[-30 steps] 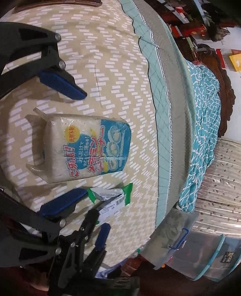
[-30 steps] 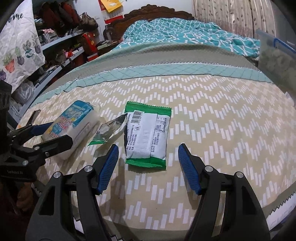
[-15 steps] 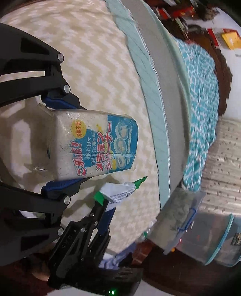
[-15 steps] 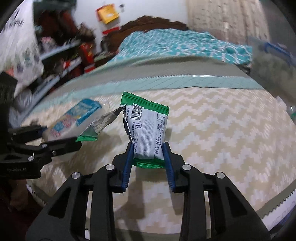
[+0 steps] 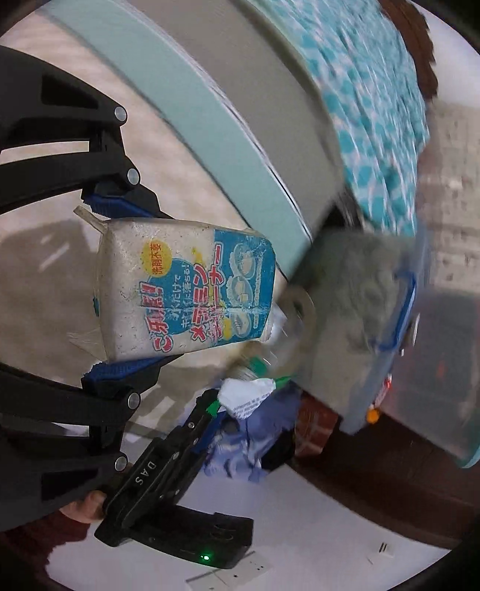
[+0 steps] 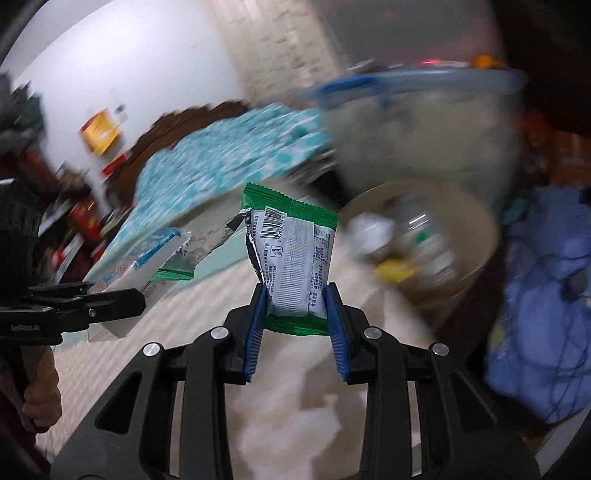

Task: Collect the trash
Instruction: 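Carry packet and wrapper over the wastebasket and open both tools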

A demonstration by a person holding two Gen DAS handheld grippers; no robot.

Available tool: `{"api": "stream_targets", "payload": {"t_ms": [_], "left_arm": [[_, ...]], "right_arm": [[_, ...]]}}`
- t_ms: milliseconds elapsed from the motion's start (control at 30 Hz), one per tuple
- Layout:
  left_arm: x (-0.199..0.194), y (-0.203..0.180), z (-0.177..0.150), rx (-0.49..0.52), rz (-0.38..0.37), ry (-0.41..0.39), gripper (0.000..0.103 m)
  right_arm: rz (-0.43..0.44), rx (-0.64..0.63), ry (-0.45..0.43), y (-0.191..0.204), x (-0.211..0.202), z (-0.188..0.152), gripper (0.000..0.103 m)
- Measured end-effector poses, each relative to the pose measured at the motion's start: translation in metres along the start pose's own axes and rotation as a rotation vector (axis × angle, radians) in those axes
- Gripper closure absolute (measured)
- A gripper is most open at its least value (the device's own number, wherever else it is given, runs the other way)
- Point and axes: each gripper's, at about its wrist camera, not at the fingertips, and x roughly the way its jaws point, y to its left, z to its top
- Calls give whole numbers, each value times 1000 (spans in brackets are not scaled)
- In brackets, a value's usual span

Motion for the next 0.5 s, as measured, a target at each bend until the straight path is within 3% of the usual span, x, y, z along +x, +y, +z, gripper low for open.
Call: {"api": "stream_targets", "payload": {"t_ms": [200, 433, 500], "left_arm": [[102, -24, 96, -17, -75, 89, 45], [192, -31, 135, -32, -63, 205, 42], [209, -32, 138, -35, -37, 226, 30]], "right_arm": [[24, 216, 70, -96, 46, 42, 68], [33, 333, 115, -144, 81, 44, 64], [19, 352, 97, -148, 82, 42, 44]]}}
